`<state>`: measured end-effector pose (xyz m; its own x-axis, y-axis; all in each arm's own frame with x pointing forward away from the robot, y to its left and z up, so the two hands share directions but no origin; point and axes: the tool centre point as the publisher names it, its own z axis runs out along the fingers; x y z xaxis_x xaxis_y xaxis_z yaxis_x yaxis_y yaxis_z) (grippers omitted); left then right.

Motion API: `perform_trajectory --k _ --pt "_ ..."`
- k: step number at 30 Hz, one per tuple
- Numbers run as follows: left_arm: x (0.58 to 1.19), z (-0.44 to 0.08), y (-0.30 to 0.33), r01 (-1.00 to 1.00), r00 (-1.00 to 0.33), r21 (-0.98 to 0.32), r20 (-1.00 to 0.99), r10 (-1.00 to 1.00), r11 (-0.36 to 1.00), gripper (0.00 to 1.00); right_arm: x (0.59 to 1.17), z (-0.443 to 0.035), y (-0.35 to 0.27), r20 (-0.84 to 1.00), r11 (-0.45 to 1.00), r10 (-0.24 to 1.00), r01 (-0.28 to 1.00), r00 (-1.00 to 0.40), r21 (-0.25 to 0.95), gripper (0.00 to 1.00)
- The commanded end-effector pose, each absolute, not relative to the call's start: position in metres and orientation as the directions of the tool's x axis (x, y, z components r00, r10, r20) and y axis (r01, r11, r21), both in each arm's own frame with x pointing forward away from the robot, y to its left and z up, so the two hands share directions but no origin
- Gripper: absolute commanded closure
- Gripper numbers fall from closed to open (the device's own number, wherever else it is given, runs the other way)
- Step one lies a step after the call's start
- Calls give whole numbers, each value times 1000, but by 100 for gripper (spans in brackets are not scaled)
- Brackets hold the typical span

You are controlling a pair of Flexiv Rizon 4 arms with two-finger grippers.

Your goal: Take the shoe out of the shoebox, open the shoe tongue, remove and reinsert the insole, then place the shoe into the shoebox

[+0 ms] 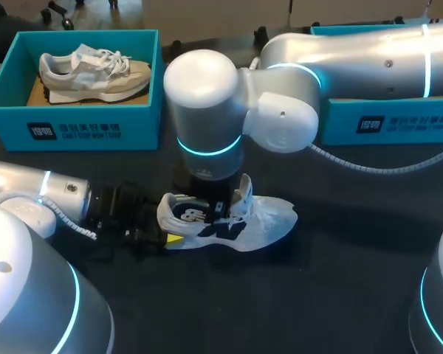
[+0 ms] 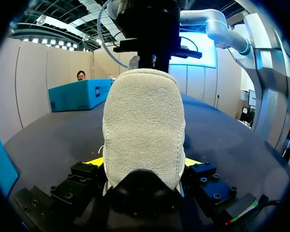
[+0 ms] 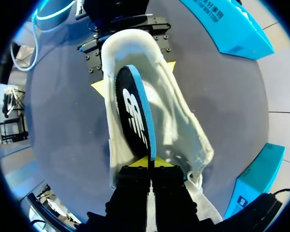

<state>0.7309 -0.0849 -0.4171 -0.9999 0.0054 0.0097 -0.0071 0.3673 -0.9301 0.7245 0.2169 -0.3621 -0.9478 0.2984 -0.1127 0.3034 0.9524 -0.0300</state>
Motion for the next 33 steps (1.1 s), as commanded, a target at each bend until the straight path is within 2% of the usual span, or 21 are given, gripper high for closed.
perform_trajectory --k 1,22,29,33 --pt "732 -417 -84 -9 -1000 -929 11 4 370 100 726 -354 208 -127 956 292 294 -948 4 100" --pt "732 -417 -84 -9 -1000 -929 11 4 370 100 748 -321 201 -148 973 232 229 -962 33 100" --pt "732 -417 -84 -9 -1000 -929 11 4 370 100 752 -317 210 -132 981 152 133 -980 140 100" --pt "732 -417 -84 -9 -1000 -929 11 4 370 100 753 -317 215 -87 984 129 117 -988 138 100"
